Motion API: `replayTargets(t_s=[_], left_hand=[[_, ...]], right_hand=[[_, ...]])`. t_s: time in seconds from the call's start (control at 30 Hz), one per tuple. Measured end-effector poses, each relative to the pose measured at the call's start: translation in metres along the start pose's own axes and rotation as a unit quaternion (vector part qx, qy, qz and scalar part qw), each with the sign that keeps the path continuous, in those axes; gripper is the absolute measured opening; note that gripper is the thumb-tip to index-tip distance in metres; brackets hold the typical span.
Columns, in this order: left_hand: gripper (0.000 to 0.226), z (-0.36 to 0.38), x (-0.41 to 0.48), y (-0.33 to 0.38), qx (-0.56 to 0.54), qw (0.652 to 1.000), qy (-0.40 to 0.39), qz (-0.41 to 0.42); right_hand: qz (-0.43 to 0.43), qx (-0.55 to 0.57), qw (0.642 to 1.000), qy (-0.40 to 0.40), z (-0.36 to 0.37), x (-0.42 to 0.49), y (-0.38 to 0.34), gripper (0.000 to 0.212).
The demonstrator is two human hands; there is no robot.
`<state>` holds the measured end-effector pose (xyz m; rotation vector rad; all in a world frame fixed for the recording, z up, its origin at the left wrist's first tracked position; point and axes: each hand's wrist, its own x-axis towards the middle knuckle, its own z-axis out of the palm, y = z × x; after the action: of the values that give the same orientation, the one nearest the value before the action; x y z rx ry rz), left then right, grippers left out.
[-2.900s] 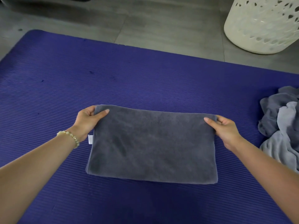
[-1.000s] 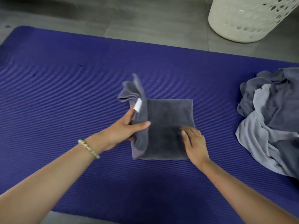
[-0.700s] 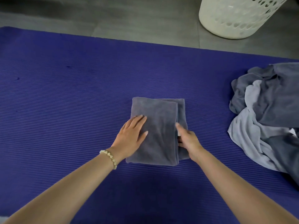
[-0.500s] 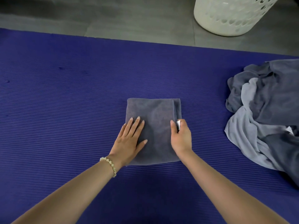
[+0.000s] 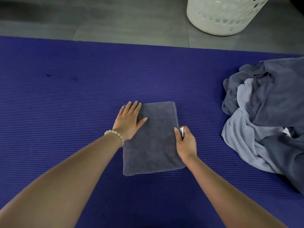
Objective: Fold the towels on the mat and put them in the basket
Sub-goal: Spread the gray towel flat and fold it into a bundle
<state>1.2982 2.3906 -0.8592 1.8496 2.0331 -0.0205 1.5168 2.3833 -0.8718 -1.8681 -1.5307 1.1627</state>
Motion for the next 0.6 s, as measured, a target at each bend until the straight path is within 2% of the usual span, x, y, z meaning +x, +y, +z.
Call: replayTargets(t_s=[0.1, 0.2, 0.4, 0.6], left_hand=[[0.068, -0.012, 0.011, -0.007, -0.035, 0.998, -0.015, -0.048], [0.060, -0.030, 0.018, -0.012, -0.007, 0.997, -0.047, -0.066], [0.047, -0.083, 0.020, -0.008, -0.138, 0.959, -0.230, -0.097], [0.058, -0.103, -0.017, -0.004, -0.195, 0.906, -0.359, -0.115]], right_hand=[[0.004, 0.007, 1.000, -0.011, -0.002, 0.001, 0.001, 0.030], [0.019, 0.023, 0.999, -0.029, -0.005, 0.003, 0.001, 0.027], [0.033, 0.020, 0.998, -0.058, -0.010, 0.004, -0.001, 0.026], [-0.004, -0.031, 0.992, -0.125, -0.020, -0.014, -0.003, 0.021]])
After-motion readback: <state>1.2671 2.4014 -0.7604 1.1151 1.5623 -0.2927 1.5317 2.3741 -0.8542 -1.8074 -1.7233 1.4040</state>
